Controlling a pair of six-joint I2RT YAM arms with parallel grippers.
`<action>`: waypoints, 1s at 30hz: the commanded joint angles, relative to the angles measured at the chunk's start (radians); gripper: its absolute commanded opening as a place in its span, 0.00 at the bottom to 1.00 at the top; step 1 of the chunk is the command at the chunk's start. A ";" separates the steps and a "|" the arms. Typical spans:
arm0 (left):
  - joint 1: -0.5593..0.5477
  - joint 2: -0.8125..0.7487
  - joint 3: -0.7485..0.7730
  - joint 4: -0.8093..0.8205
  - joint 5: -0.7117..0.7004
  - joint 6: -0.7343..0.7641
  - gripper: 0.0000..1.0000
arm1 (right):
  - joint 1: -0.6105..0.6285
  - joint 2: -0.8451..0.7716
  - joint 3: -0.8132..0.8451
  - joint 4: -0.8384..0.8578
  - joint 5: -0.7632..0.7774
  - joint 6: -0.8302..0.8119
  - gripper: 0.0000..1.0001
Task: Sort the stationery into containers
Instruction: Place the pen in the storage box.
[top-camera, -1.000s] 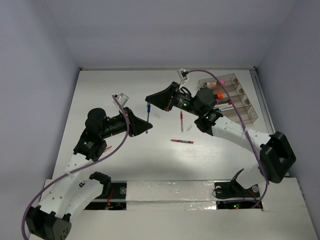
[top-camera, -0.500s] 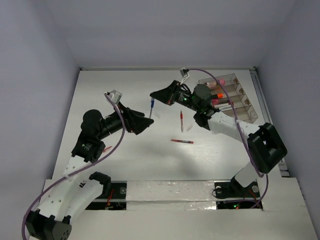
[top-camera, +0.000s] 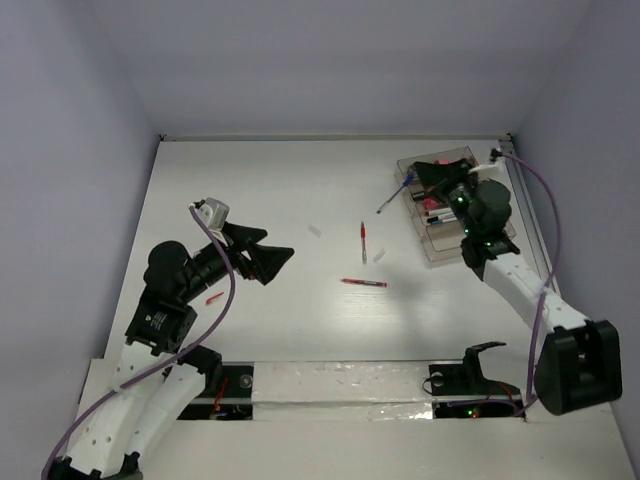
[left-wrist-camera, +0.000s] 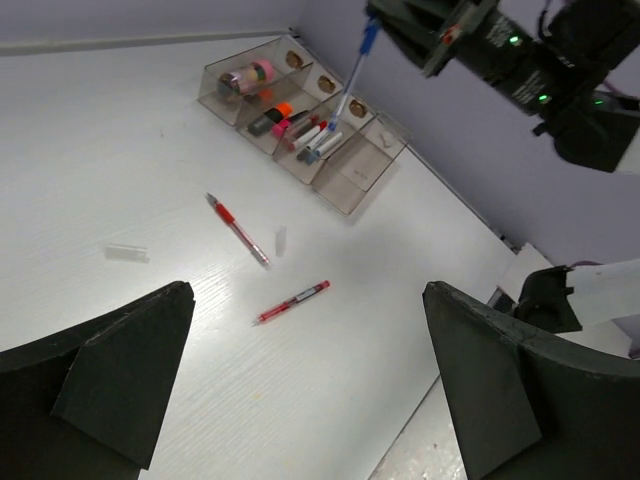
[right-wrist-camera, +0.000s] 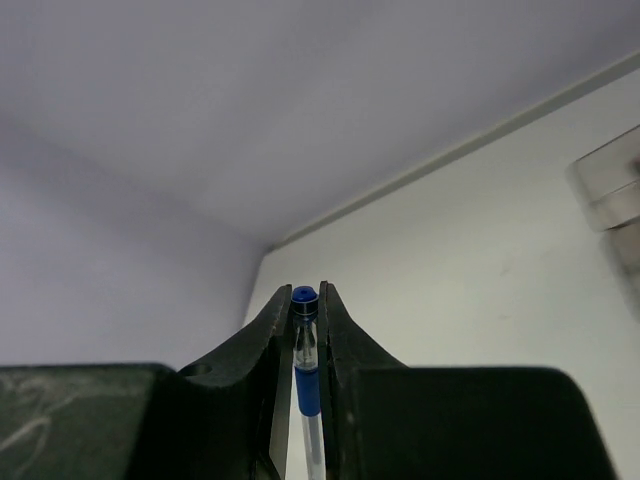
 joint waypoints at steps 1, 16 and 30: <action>0.003 -0.059 -0.021 -0.046 -0.063 0.078 0.99 | -0.112 -0.116 -0.022 -0.169 0.155 -0.114 0.00; -0.170 -0.203 -0.047 -0.092 -0.172 0.076 0.99 | -0.396 -0.128 -0.103 -0.366 0.474 -0.171 0.00; -0.211 -0.215 -0.046 -0.100 -0.222 0.075 0.99 | -0.405 0.045 -0.118 -0.381 0.490 -0.058 0.20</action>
